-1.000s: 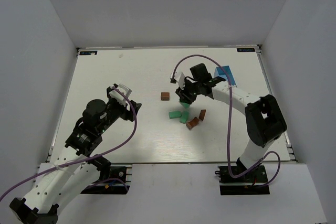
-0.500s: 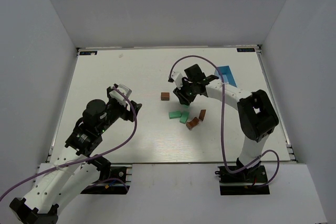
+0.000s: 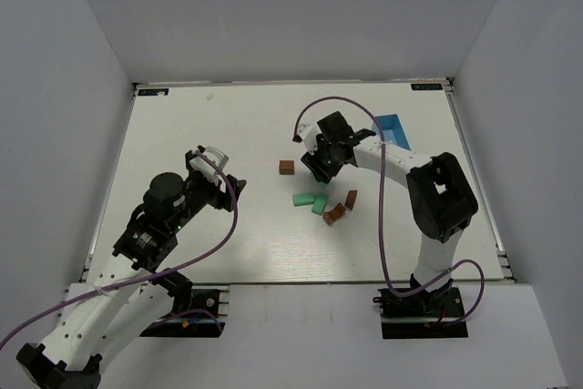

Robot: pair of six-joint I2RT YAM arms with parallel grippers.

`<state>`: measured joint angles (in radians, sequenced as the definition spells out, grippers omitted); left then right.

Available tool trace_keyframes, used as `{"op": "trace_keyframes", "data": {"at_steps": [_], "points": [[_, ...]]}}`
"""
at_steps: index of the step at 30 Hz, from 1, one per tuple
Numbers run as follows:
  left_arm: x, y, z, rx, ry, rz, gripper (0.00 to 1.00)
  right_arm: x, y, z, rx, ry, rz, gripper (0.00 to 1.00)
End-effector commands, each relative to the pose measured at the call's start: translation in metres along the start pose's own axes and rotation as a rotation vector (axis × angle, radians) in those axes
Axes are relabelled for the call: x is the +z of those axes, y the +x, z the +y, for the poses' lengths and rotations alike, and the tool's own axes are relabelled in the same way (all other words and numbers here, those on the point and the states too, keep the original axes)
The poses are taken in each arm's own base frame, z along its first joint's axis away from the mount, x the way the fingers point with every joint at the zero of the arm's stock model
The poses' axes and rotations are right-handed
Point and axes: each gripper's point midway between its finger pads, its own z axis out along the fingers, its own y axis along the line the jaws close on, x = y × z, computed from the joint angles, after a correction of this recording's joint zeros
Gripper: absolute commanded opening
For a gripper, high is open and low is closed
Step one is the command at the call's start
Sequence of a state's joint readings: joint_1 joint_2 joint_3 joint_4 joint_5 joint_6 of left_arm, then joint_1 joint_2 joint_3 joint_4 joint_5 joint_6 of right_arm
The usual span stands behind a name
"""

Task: Build the wood block tower

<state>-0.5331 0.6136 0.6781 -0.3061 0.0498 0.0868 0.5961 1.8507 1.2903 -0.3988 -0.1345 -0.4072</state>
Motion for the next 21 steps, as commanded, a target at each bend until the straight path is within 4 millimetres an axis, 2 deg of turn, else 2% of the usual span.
{"op": "trace_keyframes", "data": {"at_steps": [1,4,21], "points": [[-0.001,-0.006,-0.001,0.002,0.009,-0.017,0.83,0.0,-0.005,-0.001,0.016,-0.002,0.017,0.5],[-0.001,-0.006,-0.001,0.002,0.009,-0.017,0.83,0.001,-0.003,0.0,0.019,-0.005,0.022,0.53],[-0.001,-0.006,-0.001,0.002,0.009,-0.017,0.84,0.016,0.009,-0.003,0.017,0.015,0.068,0.53]]}}
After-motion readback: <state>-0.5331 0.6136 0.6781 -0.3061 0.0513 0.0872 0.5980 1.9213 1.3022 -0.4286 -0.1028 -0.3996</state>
